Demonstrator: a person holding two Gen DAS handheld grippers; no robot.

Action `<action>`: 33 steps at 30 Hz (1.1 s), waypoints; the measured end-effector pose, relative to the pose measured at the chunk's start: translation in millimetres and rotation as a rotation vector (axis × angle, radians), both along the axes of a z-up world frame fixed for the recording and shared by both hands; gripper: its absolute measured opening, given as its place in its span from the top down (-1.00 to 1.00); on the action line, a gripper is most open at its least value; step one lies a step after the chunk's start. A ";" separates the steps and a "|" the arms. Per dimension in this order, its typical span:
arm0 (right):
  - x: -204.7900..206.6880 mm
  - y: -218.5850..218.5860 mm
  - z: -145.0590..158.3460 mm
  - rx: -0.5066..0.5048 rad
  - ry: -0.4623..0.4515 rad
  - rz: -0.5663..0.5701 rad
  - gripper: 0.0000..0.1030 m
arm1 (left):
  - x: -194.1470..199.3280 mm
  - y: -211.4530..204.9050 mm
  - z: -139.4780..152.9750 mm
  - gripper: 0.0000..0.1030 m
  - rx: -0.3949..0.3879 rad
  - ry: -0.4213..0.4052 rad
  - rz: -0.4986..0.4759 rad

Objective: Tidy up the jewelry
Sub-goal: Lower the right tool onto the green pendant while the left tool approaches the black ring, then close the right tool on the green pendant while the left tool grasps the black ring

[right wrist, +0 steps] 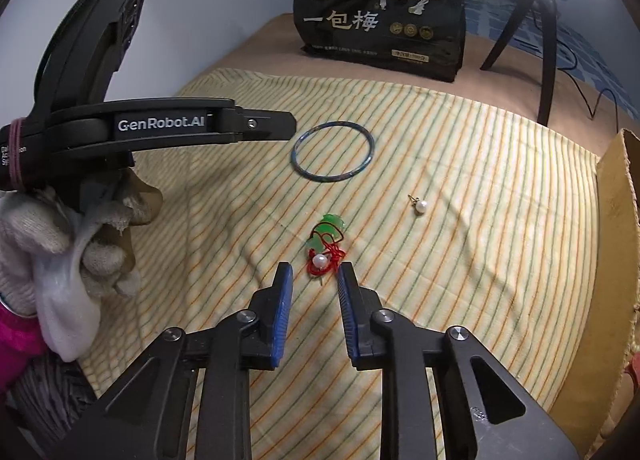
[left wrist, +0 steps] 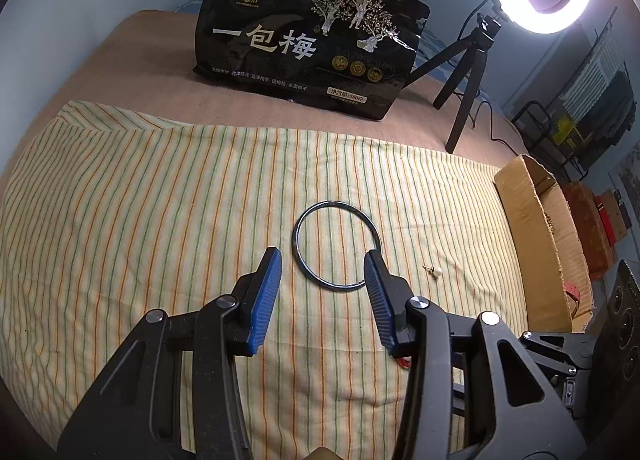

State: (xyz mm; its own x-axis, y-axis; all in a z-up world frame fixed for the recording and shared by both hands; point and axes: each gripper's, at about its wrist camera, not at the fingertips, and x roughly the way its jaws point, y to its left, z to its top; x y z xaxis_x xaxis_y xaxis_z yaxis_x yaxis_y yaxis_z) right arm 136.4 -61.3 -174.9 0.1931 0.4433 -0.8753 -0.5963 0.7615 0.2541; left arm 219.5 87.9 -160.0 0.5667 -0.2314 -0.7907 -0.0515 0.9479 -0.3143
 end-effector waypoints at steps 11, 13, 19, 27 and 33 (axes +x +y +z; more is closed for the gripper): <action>3.1 14.5 -15.1 -0.083 -0.028 0.021 0.66 | 9.4 3.8 -7.8 0.16 -0.038 0.018 0.010; 4.1 14.9 -14.7 -0.076 -0.033 0.020 0.66 | 10.5 4.3 -6.9 0.16 -0.046 0.015 0.012; 10.5 21.3 -14.1 -0.078 -0.028 0.007 0.60 | 16.3 5.2 -8.7 0.16 -0.064 0.025 0.019; 23.9 30.9 -23.6 -0.094 -0.007 -0.028 0.59 | 30.1 14.5 -20.7 0.16 -0.108 0.059 0.062; 23.1 35.1 -19.4 -0.102 -0.016 -0.022 0.45 | 37.2 17.5 -24.3 0.15 -0.104 0.070 0.067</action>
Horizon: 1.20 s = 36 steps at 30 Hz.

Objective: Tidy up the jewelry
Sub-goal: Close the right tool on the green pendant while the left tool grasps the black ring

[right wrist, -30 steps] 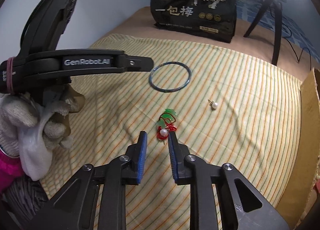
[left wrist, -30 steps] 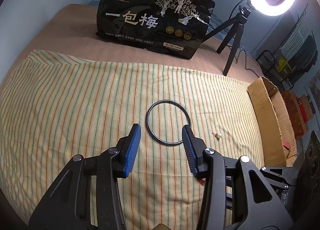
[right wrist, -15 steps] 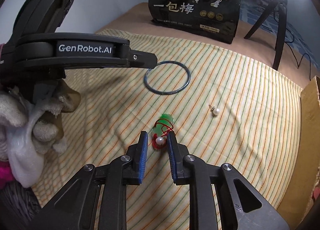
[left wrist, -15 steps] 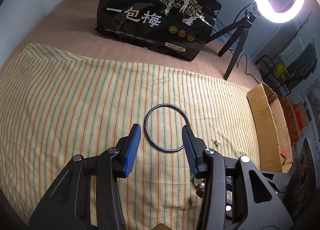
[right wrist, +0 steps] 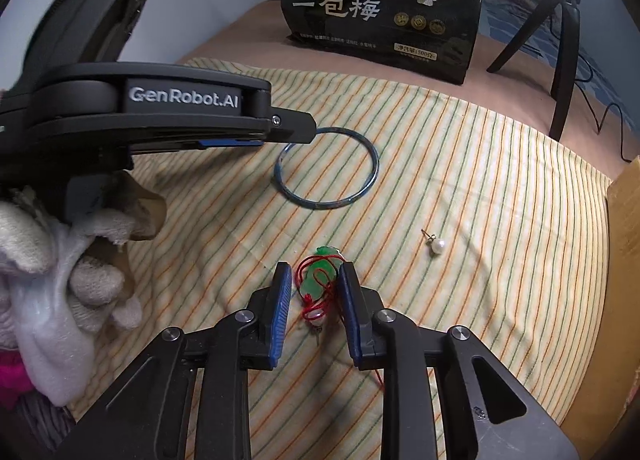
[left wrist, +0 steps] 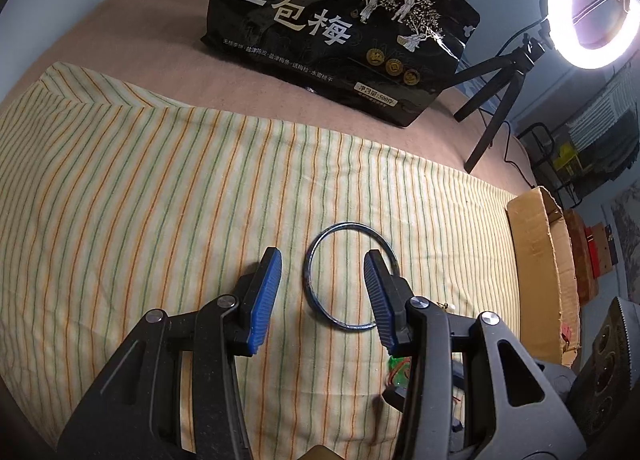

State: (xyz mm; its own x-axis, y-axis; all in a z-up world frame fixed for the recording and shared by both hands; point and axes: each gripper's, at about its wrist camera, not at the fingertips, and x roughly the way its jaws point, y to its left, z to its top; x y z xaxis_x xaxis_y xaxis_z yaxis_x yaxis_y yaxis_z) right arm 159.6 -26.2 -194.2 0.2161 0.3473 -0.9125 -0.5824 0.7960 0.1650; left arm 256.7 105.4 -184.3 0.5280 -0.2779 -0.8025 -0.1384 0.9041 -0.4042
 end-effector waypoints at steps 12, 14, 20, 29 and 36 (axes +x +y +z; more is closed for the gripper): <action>-1.1 4.0 -8.7 -0.039 -0.047 0.021 0.14 | -2.9 13.0 4.1 -0.02 -0.013 -0.001 0.040; -0.9 6.2 -9.2 -0.049 -0.055 0.026 0.32 | -3.5 11.7 3.3 -0.02 -0.009 0.002 0.034; 11.3 -11.2 -8.9 -0.031 -0.015 -0.025 0.74 | -1.9 8.4 -0.6 -0.02 -0.002 0.014 0.028; 21.0 -34.5 -6.1 -0.063 -0.014 -0.070 0.74 | 4.4 -8.2 -4.6 -0.39 0.007 0.023 0.006; 25.4 -49.3 -5.0 -0.066 -0.004 -0.088 0.74 | 15.6 -29.3 -6.5 -0.57 0.056 0.039 0.017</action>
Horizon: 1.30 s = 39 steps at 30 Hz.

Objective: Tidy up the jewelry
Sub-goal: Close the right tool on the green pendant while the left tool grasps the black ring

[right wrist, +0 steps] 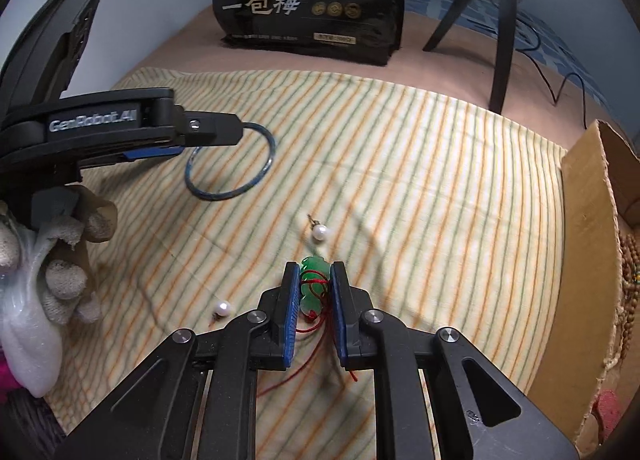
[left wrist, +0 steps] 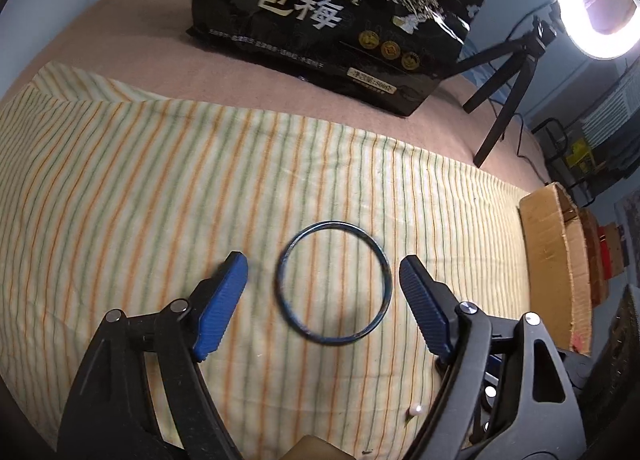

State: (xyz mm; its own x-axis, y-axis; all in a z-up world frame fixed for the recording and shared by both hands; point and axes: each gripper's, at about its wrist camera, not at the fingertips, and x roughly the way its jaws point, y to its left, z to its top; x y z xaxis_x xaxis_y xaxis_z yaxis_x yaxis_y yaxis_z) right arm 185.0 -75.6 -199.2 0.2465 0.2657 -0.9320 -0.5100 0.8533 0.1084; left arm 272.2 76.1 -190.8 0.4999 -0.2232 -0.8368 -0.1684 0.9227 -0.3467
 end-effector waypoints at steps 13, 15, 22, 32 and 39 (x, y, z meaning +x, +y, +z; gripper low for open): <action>-3.5 -10.6 3.7 0.000 0.009 0.022 0.72 | 2.3 -52.1 -11.1 -0.59 0.318 -0.012 -0.132; -3.7 -10.8 4.0 -0.002 0.007 0.025 0.71 | 1.6 -51.3 -10.2 -0.52 0.318 -0.013 -0.130; -6.5 -10.5 4.8 -0.011 0.004 0.042 0.65 | -1.3 -45.4 -6.5 -0.43 0.297 -0.015 -0.116; -12.1 -8.9 10.8 -0.019 -0.020 0.044 0.80 | -11.8 -33.7 16.5 -0.42 0.255 -0.046 -0.095; -13.3 -18.8 39.7 0.035 -0.070 0.016 0.92 | -26.8 -29.3 42.6 -0.42 0.229 -0.098 -0.083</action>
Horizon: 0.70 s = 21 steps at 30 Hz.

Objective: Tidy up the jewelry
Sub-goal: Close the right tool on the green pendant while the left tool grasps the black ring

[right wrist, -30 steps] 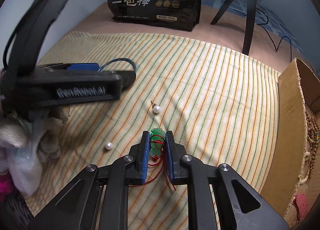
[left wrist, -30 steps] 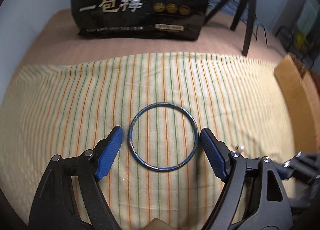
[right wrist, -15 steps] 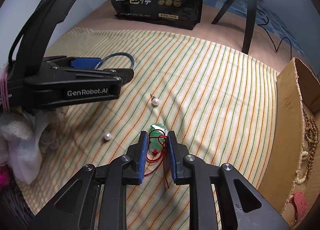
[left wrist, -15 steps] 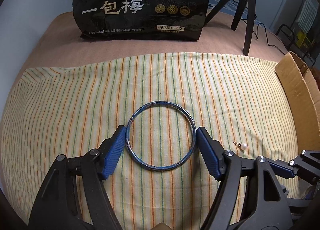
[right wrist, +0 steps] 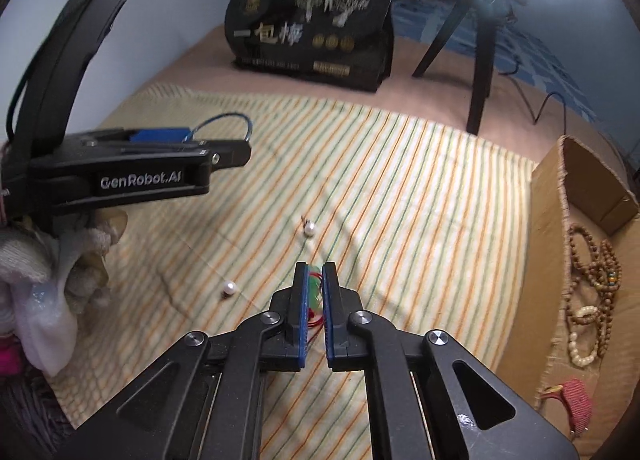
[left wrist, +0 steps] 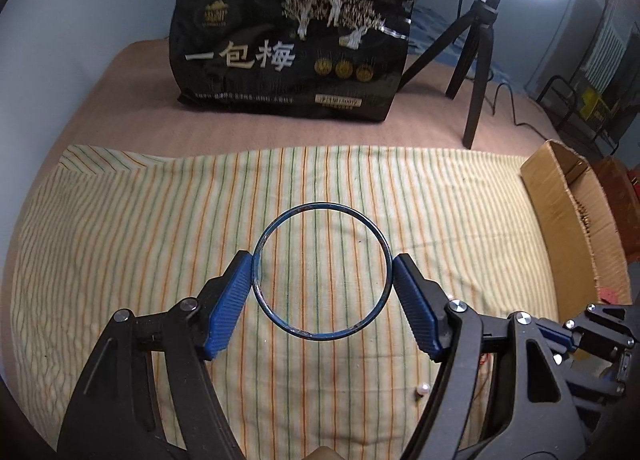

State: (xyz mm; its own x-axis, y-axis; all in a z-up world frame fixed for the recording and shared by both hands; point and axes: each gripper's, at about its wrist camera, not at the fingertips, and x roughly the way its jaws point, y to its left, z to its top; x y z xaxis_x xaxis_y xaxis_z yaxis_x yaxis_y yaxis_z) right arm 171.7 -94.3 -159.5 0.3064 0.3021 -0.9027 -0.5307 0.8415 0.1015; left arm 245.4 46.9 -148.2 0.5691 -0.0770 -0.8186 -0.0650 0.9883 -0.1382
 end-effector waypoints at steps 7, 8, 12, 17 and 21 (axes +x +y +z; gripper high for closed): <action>-2.9 -6.6 3.3 0.053 0.017 -0.011 0.93 | -9.9 -3.2 9.2 -0.42 -0.001 -0.013 -0.003; -2.2 -5.0 0.4 0.058 0.035 -0.002 0.93 | -10.7 -3.5 10.2 -0.42 -0.002 -0.014 -0.002; -4.3 3.6 -18.0 -0.016 0.072 0.020 0.50 | -8.6 -2.1 8.4 -0.42 -0.006 -0.016 0.006; -6.2 10.3 -31.4 -0.062 0.081 0.057 0.48 | -8.4 -0.9 7.3 -0.42 -0.006 -0.013 0.005; -2.7 9.7 -36.7 -0.065 0.080 0.037 0.77 | -8.5 -1.3 8.2 -0.42 -0.005 -0.011 0.001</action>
